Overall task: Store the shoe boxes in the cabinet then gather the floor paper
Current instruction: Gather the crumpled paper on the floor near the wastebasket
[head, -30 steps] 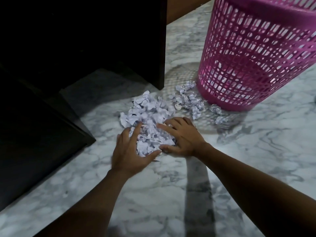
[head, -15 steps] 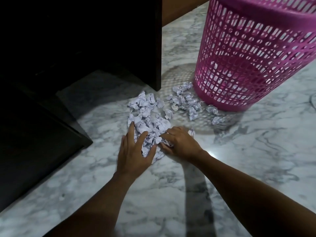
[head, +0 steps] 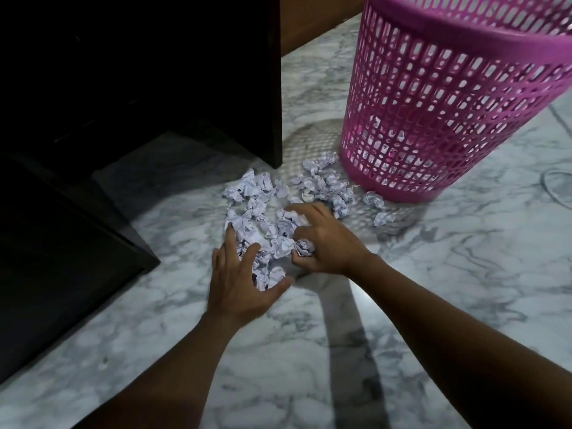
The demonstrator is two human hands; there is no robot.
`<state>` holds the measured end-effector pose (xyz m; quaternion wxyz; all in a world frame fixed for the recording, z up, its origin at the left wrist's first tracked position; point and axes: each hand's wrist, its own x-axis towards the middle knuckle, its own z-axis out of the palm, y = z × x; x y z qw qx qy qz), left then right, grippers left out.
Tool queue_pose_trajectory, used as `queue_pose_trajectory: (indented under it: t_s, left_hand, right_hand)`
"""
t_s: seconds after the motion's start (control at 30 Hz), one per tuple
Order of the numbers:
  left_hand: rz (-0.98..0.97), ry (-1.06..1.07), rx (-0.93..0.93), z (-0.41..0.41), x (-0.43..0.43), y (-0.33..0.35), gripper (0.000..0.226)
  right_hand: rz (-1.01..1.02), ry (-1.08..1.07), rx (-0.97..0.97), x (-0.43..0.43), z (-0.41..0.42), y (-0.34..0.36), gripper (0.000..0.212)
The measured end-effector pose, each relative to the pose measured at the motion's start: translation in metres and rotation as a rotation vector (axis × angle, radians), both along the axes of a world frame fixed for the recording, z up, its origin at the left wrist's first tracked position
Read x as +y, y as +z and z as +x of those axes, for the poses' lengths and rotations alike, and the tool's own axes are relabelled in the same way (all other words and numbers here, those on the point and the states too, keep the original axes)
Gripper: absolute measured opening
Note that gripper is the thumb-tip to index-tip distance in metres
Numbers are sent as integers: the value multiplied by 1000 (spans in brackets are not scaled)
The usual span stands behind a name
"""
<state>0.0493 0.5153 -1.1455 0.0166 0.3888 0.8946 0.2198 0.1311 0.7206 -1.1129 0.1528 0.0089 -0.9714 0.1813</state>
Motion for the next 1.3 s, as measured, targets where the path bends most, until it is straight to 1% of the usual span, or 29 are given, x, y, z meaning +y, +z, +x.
queue_pose_trajectory:
  t_s: [0.1, 0.17, 0.23, 0.3, 0.37, 0.47, 0.57, 0.67, 0.77, 0.87, 0.97, 1.13, 1.2, 1.3]
  left_hand:
    - [-14, -19, 6, -1, -1, 0, 95]
    - [-22, -41, 37, -2, -1, -3, 95]
    - [-17, -43, 71, -4, 0, -8, 92]
    - [16, -28, 105, -4, 0, -14, 87]
    - [52, -23, 144, -4, 1, -18, 80]
    - [111, -39, 172, -5, 0, -21, 66]
    - [143, -35, 148, -5, 0, -20, 56]
    - [156, -60, 153, -6, 0, -19, 47]
    - [173, -72, 171, -7, 2, -17, 36]
    - [131, -34, 180, -6, 3, -16, 35]
    - [98, 0, 163, -9, 4, -15, 35]
    - [170, -22, 86, -16, 3, -14, 28]
    - [192, -15, 75, -14, 3, -13, 26]
    - [187, -10, 80, -13, 5, -11, 26]
  right_hand:
    - [89, 62, -204, 5, -18, 7, 40]
    - [116, 107, -319, 7, -28, 5, 47]
    - [57, 108, -375, 4, -32, -2, 52]
    - [-29, 76, -345, 0, -33, -9, 61]
    - [11, 61, -325, -2, -32, -18, 70]
    - [129, 55, -220, -2, -27, -26, 62]
    - [117, 39, -133, -1, -25, -32, 59]
    - [128, 18, -100, -3, -26, -38, 53]
    - [100, 44, -78, -7, -28, -44, 48]
    - [72, 63, -38, -16, -29, -50, 39]
    - [18, 10, 11, -25, -24, -51, 31]
    - [-72, -101, 104, -32, -14, -34, 32]
    - [-95, -177, 109, -30, -8, -26, 28]
    - [-73, -274, 117, -25, 1, -14, 35]
